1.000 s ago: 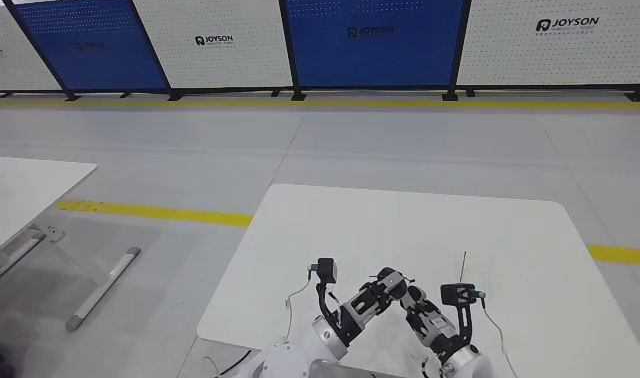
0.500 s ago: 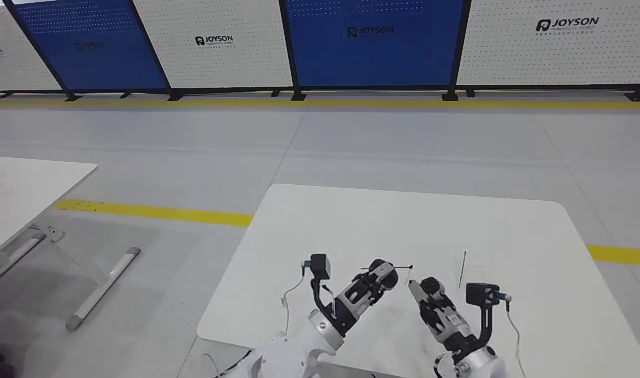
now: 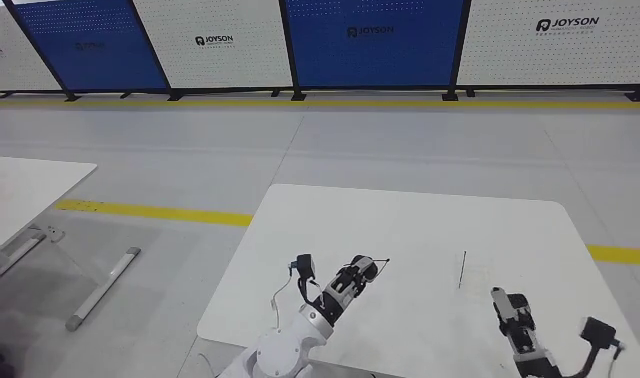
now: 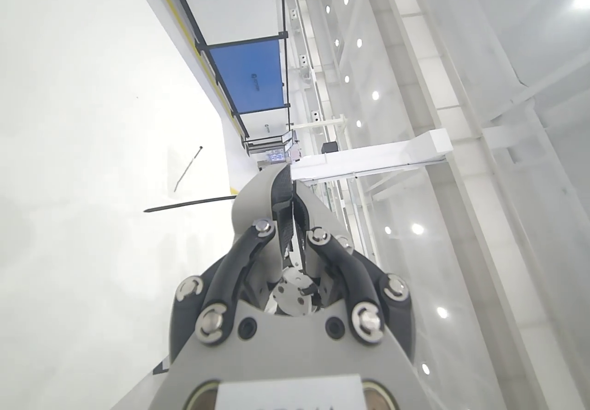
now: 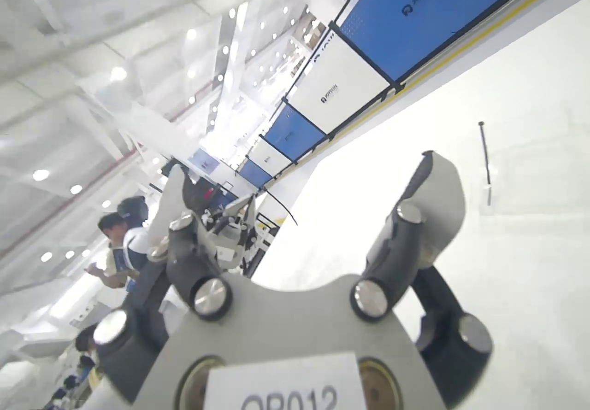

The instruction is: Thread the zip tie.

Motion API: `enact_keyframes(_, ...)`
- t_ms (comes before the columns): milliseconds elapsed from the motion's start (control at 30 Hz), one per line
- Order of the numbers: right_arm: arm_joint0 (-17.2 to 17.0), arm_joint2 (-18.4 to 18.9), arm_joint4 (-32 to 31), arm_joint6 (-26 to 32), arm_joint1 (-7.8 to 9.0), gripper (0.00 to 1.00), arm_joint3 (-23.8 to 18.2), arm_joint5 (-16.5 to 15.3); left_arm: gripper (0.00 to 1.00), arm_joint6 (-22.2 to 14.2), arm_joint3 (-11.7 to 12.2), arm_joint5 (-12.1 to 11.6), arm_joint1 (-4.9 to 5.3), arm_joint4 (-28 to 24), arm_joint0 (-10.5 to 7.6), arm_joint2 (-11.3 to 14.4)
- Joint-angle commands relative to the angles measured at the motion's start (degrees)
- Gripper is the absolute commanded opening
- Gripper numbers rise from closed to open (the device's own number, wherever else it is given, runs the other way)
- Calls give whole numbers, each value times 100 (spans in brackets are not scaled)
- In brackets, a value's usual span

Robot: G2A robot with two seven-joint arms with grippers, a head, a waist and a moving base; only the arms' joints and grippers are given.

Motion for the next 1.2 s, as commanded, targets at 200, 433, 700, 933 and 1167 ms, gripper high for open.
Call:
enact_keyframes(200,-224,555,1256,386,41,100,-150,15,0,126,229,23,-22,-98,-17,-14)
enact_keyframes(433,-224,555,1256,386,41,100,-150,15,0,126,229,23,-22,-98,-17,-14)
enact_keyframes(700,-224,555,1256,386,41,100,-150,15,0,485,297,-17,-52,-85,-76,-46)
enact_keyframes(933,-224,555,1256,386,41,100,-150,15,0,535,331,-13,-65,-3,-122,-19)
enact_keyframes(1167,-224,555,1256,386,41,100,-150,15,0,535,331,-13,-65,-3,-122,-19)
